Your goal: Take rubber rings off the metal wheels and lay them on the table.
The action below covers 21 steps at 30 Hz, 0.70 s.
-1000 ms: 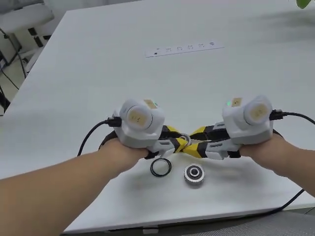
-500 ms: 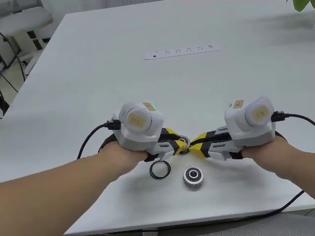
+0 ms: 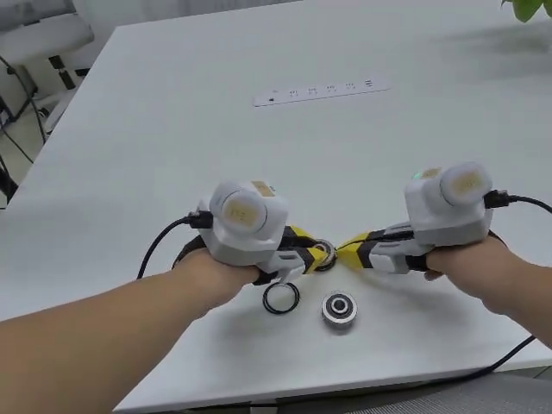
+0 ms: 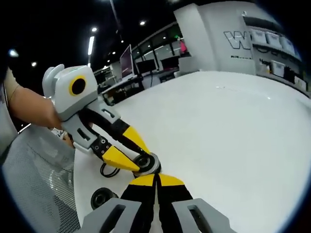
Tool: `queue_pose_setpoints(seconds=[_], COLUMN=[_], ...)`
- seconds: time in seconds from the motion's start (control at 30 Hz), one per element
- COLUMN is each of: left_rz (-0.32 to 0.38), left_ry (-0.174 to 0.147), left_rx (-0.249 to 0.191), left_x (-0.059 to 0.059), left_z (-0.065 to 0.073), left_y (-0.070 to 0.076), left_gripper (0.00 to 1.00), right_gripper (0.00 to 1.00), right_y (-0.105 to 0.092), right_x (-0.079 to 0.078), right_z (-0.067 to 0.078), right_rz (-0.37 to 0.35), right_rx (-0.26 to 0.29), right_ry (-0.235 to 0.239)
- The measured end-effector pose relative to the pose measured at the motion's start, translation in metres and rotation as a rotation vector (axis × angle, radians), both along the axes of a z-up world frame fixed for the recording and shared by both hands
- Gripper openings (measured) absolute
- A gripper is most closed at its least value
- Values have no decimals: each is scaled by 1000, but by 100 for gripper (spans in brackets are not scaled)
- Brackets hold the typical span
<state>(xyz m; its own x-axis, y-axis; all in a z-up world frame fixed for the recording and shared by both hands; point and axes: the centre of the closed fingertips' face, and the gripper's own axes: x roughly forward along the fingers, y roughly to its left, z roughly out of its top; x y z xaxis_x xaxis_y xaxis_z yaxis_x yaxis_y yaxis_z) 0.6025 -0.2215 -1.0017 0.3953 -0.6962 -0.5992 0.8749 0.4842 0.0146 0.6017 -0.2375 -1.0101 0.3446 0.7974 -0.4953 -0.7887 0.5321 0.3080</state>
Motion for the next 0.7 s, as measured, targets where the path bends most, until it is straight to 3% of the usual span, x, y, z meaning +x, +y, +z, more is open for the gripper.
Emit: queue_pose_setpoints(seconds=[0.2,0.7], left_rz=[-2,-21], left_ry=[-3,-29], left_rx=[6,33], left_x=[-1,-1], left_z=[0,0], left_y=[0,-1], left_gripper=[13,13], right_gripper=[0,0], right_y=[4,10], right_x=[1,-3], right_z=[6,12], right_rz=[-36,-43], right_rx=[62,95], right_ry=[32,73])
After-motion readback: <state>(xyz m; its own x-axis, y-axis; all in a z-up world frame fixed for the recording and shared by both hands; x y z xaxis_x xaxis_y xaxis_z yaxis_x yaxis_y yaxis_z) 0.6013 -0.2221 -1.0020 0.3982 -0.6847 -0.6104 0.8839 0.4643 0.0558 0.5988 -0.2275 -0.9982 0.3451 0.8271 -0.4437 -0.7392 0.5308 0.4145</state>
